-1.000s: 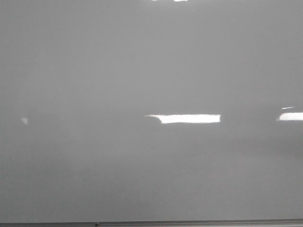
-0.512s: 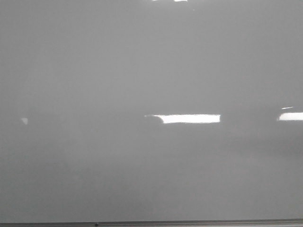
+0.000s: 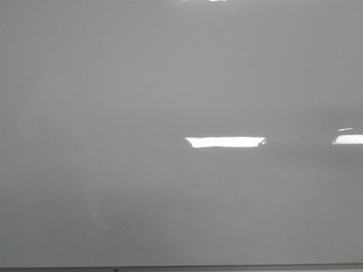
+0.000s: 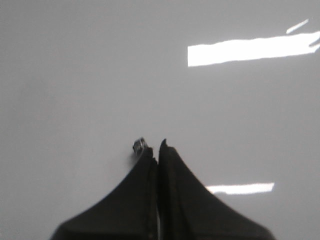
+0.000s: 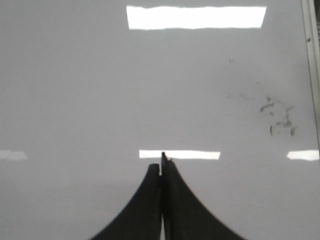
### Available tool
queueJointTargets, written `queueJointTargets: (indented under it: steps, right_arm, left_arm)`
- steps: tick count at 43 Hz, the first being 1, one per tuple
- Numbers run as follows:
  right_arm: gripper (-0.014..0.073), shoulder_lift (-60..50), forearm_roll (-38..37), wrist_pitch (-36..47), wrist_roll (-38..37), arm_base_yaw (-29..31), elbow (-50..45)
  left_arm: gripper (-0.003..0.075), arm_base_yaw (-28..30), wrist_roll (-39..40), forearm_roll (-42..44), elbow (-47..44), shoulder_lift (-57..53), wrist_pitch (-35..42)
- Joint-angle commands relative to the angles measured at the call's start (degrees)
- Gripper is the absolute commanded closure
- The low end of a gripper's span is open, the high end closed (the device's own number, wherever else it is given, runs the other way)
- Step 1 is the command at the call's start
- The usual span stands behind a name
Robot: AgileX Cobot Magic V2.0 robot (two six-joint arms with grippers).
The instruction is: Write number 8 on whiteboard
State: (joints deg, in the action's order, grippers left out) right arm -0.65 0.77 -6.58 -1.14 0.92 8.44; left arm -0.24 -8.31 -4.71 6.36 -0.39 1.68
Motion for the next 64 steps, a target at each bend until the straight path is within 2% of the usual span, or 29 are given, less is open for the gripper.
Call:
queueJointTargets:
  steps: [1,10,19,26,38,45,50,54,55,56,57,60,64]
  right_arm:
    - [0.0662,1.4,0.3,-1.32,-0.11,-0.06,8.27]
    - [0.0662,10.91,0.3,-9.42,-0.11,-0.06,21.06]
    - [0.0662,20.09,0.3,-16.23,-0.11,-0.06,29.34]
    - [0.0662,25.36,0.3,-17.4,-0.11,-0.06,30.17]
    - [0.0662,30.45,0.3,-20.75,0.17,-0.06,29.68]
    - [0.0646,33.48,0.37,-24.62,2.7,-1.15,29.68]
    - [0.0501,35.01,0.37,-26.65,3.08,-2.94,29.68]
    - [0.0278,36.2,0.37,-27.77,3.08,-3.89,29.68]
    - [0.0204,36.55,0.37,-27.83,3.08,-3.95,29.68]
    - [0.0169,36.87,0.37,-27.83,3.08,-3.95,29.68]
    - [0.0107,37.1,0.37,-27.83,3.08,-3.95,29.68]
    - [0.0008,37.81,0.37,-27.83,3.08,-3.95,29.68]
    - [-0.0034,38.39,0.37,-27.83,3.08,-3.95,29.68]
  left_arm:
    - [0.0741,-0.24,0.66,-0.51,8.48,1.33,-0.83]
    - [0.0741,-0.24,0.66,-0.51,23.89,9.83,-13.68]
    - [0.0741,-0.24,0.66,-0.51,33.61,19.26,-23.29]
    - [0.0741,-0.24,0.66,-0.73,34.1,23.49,-25.15]
    - [0.0741,-0.24,0.66,-3.99,33.54,28.8,-35.32]
    - [0.0741,-0.24,0.66,-4.11,33.54,31.17,-36.25]
    - [0.0741,-0.24,0.66,-5.05,33.54,32.58,-36.28]
    - [0.0731,-0.24,0.66,-5.14,33.54,33.9,-36.41]
    - [0.0713,-0.24,0.66,-5.14,33.54,34.24,-36.52]
    - [0.0699,-0.24,0.66,-5.14,33.54,34.63,-36.54]
    - [0.0662,-0.24,0.66,-5.14,33.54,35.14,-36.54]
    - [0.0542,-0.24,0.66,-5.14,33.54,36.4,-36.54]
    - [0.0302,-0.24,0.66,-5.14,33.54,38.49,-36.41]
